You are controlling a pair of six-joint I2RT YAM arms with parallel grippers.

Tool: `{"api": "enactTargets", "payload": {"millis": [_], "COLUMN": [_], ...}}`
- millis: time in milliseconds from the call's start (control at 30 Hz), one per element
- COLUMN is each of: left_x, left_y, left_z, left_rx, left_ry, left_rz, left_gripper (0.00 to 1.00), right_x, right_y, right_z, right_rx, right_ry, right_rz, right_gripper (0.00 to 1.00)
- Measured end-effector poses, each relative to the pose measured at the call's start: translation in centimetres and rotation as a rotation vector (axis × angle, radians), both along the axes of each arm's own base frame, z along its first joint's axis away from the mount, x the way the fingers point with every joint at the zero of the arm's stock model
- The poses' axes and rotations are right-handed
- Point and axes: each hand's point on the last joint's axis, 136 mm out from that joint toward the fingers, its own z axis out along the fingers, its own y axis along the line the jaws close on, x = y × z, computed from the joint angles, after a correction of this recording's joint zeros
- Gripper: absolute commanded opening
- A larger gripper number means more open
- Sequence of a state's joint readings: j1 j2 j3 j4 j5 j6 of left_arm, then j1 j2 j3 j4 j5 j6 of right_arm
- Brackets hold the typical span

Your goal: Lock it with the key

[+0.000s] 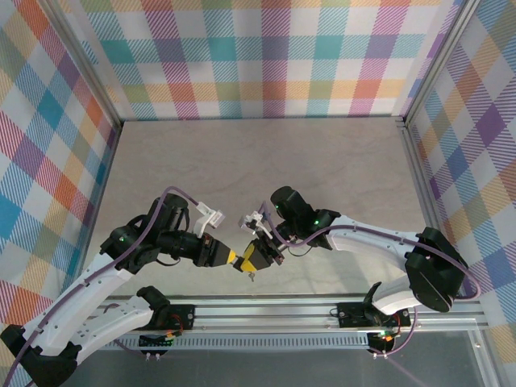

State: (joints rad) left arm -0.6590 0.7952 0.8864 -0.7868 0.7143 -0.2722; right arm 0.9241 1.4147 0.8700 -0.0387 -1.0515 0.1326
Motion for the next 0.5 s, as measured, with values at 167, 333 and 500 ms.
{"api": "enactTargets", "payload": {"millis": [167,333,500], "left_x": [0.02,0.02,-0.01], "left_y": [-0.04,-0.04,-0.05], "left_z": [0.08,0.08,0.07], "left_rx": [-0.003,-0.004,-0.004], "left_ry": [-0.003,-0.003,-0.002], "left_rz": [-0.001,-0.001,-0.003], "left_gripper": [0.24,0.22,0.23], "right_x": [0.04,0.03,0.14], "right_y": [0.01,-0.05,-0.14], "right_z": [-0.01,0.28,0.6], "right_rx": [-0.001,0.009,0.016], "right_ry": [-0.003,-0.014,-0.022], "right_rz": [-0.003,-0.005,-0.011], "right_gripper": [0.0,0.0,0.0]}}
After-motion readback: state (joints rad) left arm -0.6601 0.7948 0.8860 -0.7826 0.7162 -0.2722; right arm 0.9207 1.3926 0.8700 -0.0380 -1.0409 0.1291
